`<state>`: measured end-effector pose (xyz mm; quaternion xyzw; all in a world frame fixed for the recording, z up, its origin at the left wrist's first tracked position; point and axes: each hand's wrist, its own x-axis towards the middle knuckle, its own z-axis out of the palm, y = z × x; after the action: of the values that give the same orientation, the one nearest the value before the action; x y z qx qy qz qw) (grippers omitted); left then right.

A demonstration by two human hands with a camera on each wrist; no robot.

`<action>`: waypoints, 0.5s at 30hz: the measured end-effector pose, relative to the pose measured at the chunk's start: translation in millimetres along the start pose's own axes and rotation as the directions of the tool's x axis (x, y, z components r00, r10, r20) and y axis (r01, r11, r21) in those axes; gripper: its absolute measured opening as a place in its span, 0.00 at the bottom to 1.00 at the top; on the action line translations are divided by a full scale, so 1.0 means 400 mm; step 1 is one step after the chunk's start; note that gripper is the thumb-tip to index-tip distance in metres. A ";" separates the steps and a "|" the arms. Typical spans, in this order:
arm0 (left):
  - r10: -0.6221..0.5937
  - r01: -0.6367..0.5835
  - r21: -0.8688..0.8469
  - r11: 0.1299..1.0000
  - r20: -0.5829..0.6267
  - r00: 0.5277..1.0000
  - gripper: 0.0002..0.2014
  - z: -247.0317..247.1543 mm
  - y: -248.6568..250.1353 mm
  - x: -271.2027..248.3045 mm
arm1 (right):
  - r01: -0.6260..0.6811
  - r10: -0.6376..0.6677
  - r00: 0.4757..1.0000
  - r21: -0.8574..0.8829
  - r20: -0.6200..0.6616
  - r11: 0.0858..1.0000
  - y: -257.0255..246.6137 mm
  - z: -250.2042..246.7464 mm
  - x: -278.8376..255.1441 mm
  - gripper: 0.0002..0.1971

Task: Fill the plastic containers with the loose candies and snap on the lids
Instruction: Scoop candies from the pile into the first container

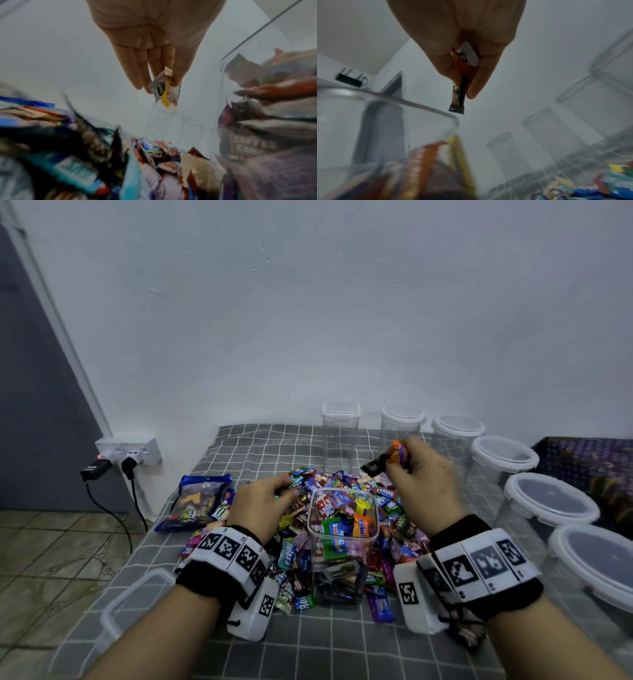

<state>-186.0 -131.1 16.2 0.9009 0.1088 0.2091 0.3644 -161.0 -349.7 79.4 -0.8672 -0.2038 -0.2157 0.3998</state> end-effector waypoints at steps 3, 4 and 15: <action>0.003 -0.004 -0.092 0.996 -0.018 1.000 0.10 -0.006 0.020 -0.001 | 0.072 -0.077 0.991 0.049 0.113 0.996 -0.040 0.002 -0.013 0.04; 0.010 -0.013 -0.115 0.993 -0.028 1.000 0.10 -0.008 0.027 -0.002 | 0.079 -0.086 0.982 0.048 0.168 0.996 -0.049 0.004 -0.018 0.04; 0.029 -0.041 -0.306 0.951 -0.043 0.999 0.06 -0.032 0.068 -0.008 | 0.148 -0.102 0.869 -0.059 0.485 0.987 -0.081 0.005 -0.040 0.35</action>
<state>-193.6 -143.8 42.4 0.8311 0.0658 0.2468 0.4941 -190.7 -331.7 89.5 -0.8964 -0.3418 -0.0288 0.2808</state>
